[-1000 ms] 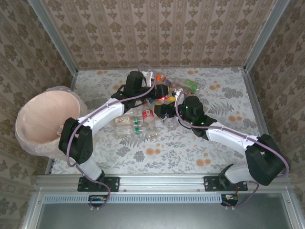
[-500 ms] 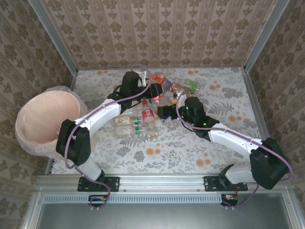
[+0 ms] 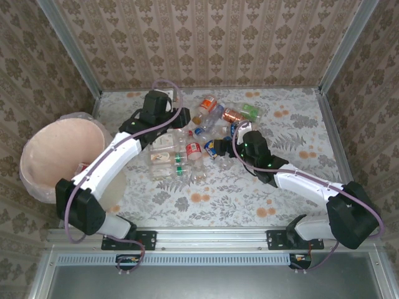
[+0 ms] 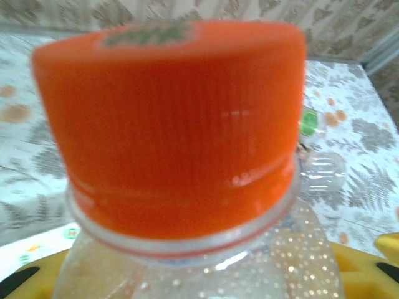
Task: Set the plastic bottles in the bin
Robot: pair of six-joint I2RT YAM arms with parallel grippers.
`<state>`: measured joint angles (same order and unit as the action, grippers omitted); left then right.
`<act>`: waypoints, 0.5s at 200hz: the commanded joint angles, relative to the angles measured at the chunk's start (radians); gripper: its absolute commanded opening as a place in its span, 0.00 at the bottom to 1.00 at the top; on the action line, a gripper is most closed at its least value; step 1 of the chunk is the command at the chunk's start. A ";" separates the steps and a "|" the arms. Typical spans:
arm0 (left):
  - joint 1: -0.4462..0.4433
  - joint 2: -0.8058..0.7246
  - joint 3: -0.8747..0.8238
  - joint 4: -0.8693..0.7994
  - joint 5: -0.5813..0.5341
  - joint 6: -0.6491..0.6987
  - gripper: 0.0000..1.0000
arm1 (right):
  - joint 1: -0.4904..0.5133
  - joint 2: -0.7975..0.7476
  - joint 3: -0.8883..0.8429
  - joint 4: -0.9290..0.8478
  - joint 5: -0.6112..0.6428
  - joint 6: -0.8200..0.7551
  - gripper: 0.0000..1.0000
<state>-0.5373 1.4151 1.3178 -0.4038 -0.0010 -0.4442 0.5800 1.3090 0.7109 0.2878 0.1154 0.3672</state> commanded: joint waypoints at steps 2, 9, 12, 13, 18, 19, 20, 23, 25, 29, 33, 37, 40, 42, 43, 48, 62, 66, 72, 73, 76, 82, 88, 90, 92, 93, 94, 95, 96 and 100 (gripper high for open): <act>0.008 -0.081 0.056 -0.139 -0.186 0.120 0.48 | -0.006 0.003 0.004 0.038 0.039 0.022 1.00; 0.010 -0.100 0.070 -0.160 -0.220 0.139 0.48 | -0.008 0.007 0.007 0.039 0.037 0.022 1.00; 0.010 -0.107 0.076 -0.174 -0.236 0.148 0.48 | -0.008 0.007 0.008 0.040 0.038 0.022 1.00; 0.011 -0.109 0.079 -0.177 -0.242 0.151 0.48 | -0.009 0.008 0.008 0.040 0.038 0.021 1.00; 0.012 -0.121 0.089 -0.196 -0.267 0.165 0.48 | -0.008 0.011 0.011 0.041 0.036 0.021 1.00; 0.013 -0.123 0.092 -0.200 -0.272 0.168 0.48 | -0.008 0.011 0.010 0.041 0.035 0.022 1.00; 0.013 -0.126 0.094 -0.204 -0.277 0.170 0.47 | -0.008 0.011 0.010 0.041 0.036 0.022 1.00; 0.014 -0.133 0.101 -0.215 -0.294 0.177 0.48 | -0.008 0.012 0.011 0.042 0.035 0.022 1.00; 0.014 -0.137 0.106 -0.223 -0.305 0.185 0.47 | -0.008 0.012 0.011 0.042 0.035 0.022 1.00; 0.016 -0.146 0.117 -0.241 -0.329 0.195 0.47 | -0.008 0.015 0.011 0.043 0.035 0.022 1.00; 0.016 -0.154 0.128 -0.256 -0.357 0.209 0.47 | -0.008 0.016 0.012 0.045 0.035 0.022 1.00; 0.016 -0.163 0.139 -0.273 -0.390 0.220 0.47 | -0.009 0.016 0.011 0.047 0.035 0.022 1.00; 0.016 -0.167 0.149 -0.285 -0.418 0.227 0.47 | -0.009 0.017 0.010 0.049 0.035 0.021 1.00; 0.016 -0.171 0.156 -0.295 -0.437 0.231 0.47 | -0.009 0.017 0.010 0.050 0.035 0.022 1.00; 0.016 -0.173 0.159 -0.298 -0.442 0.233 0.47 | -0.009 0.017 0.010 0.051 0.035 0.021 1.00; 0.017 -0.182 0.173 -0.321 -0.488 0.245 0.47 | -0.009 0.018 0.010 0.054 0.036 0.021 1.00; 0.018 -0.209 0.205 -0.360 -0.605 0.284 0.47 | -0.009 0.022 0.010 0.062 0.036 0.020 1.00; 0.019 -0.217 0.212 -0.368 -0.634 0.293 0.47 | -0.009 0.024 0.010 0.064 0.035 0.020 1.00; 0.021 -0.228 0.221 -0.377 -0.668 0.308 0.47 | -0.009 0.028 0.012 0.065 0.034 0.019 1.00; 0.022 -0.230 0.222 -0.378 -0.674 0.309 0.47 | -0.009 0.028 0.012 0.066 0.034 0.018 1.00; 0.023 -0.235 0.226 -0.383 -0.688 0.315 0.47 | -0.009 0.029 0.013 0.065 0.034 0.019 1.00; 0.028 -0.246 0.234 -0.390 -0.712 0.328 0.47 | -0.009 0.031 0.014 0.065 0.031 0.018 1.00; 0.035 -0.254 0.242 -0.398 -0.729 0.338 0.47 | -0.009 0.034 0.015 0.067 0.030 0.019 1.00; 0.038 -0.259 0.245 -0.402 -0.733 0.338 0.47 | -0.010 0.036 0.016 0.067 0.029 0.019 1.00; 0.040 -0.260 0.245 -0.405 -0.737 0.341 0.47 | -0.010 0.037 0.016 0.067 0.029 0.019 1.00; 0.042 -0.262 0.246 -0.407 -0.738 0.343 0.47 | -0.010 0.037 0.017 0.068 0.028 0.019 1.00; 0.043 -0.262 0.249 -0.408 -0.740 0.344 0.47 | -0.010 0.038 0.017 0.068 0.028 0.019 1.00; 0.044 -0.264 0.252 -0.411 -0.741 0.344 0.47 | -0.010 0.039 0.018 0.067 0.027 0.018 1.00; 0.046 -0.266 0.254 -0.414 -0.743 0.345 0.47 | -0.010 0.038 0.018 0.068 0.027 0.018 1.00; 0.053 -0.268 0.260 -0.425 -0.751 0.346 0.47 | -0.011 0.041 0.019 0.068 0.024 0.019 1.00</act>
<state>-0.5117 1.1812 1.5311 -0.7326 -0.5774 -0.1783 0.5758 1.3338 0.7113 0.3180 0.1280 0.3740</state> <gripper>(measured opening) 0.510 0.999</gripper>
